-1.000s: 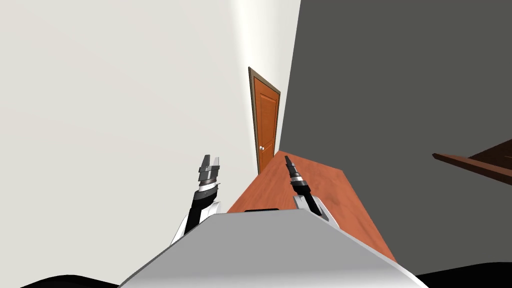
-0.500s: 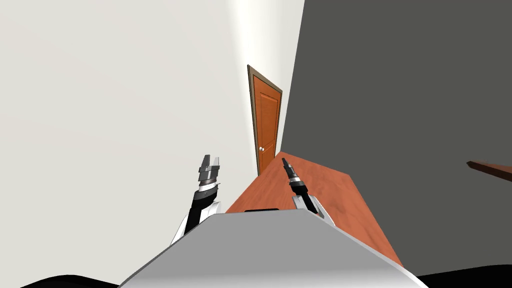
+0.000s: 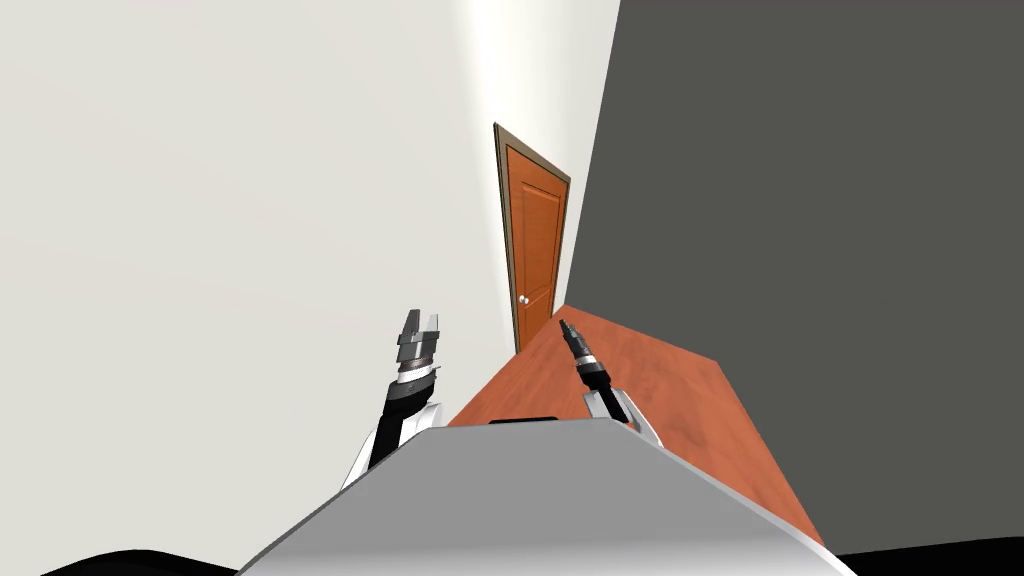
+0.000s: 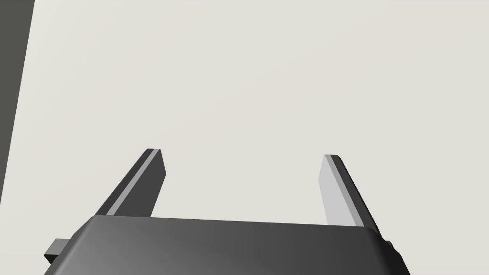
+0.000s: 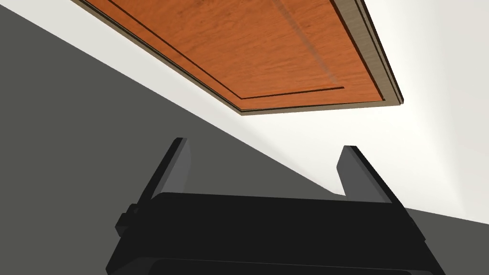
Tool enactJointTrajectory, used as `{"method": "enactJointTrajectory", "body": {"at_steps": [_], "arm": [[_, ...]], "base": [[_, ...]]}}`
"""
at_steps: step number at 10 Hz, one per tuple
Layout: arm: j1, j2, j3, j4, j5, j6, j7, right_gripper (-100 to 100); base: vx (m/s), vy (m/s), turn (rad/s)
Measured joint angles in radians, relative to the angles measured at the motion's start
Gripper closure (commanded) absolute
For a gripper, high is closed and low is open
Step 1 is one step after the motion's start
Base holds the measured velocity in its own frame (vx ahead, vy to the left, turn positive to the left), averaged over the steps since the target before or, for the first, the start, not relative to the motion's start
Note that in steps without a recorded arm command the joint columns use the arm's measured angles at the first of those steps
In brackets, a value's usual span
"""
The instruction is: Pull the door open
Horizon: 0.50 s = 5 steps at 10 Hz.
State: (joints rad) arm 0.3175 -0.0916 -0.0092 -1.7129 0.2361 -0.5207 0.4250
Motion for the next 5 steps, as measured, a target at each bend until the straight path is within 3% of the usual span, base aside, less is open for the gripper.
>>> {"method": "enactJointTrajectory", "body": {"at_steps": [5], "arm": [[-0.046, 0.003, -0.001, 0.124, 0.051, -0.043, 0.103, -100]], "base": [[0.082, -0.102, 0.096]]}}
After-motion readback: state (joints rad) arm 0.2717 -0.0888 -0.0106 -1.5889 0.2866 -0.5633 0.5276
